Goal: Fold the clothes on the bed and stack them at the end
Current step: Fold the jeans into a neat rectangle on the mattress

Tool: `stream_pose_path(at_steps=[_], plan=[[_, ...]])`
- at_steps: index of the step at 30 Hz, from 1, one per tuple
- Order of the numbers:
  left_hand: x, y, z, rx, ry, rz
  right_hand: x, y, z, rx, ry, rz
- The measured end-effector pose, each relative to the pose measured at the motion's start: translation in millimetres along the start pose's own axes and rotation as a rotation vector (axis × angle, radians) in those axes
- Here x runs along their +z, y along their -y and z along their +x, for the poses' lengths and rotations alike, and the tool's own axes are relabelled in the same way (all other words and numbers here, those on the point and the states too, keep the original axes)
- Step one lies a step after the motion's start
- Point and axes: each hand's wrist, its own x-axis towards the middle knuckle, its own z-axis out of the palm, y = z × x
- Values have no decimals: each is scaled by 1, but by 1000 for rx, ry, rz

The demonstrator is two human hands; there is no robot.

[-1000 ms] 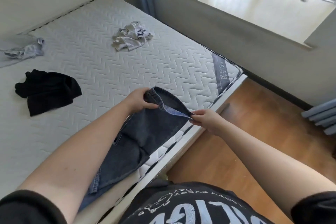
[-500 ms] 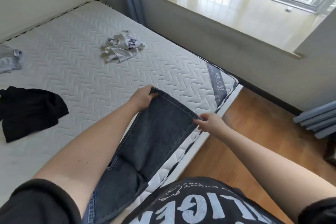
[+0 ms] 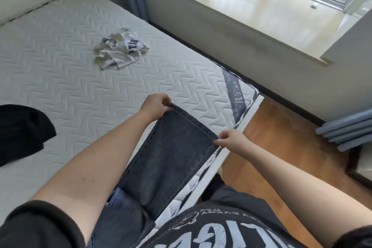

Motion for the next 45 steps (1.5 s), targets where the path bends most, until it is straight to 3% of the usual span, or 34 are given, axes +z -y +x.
stream_pose_path(at_steps=[9,16,21,30,33,37,45], plan=[[27,-17,96,-53,20,153,-35,-6,104,40,18,-45],[89,-18,175,-195,187,199,-53,-48,173,125,231,-50],[118,-19,208,-234,157,190,-55,-69,210,169,275,-42],[126,-9,244,-252,69,119,-57,-85,260,226,178,-47],[119,-7,238,-239,50,125,-57,-87,262,251,147,-108],[114,10,194,-268,63,106,-49,-88,257,274,288,-175],[119,95,44,-510,45,-3,18,-52,224,167,481,-179]])
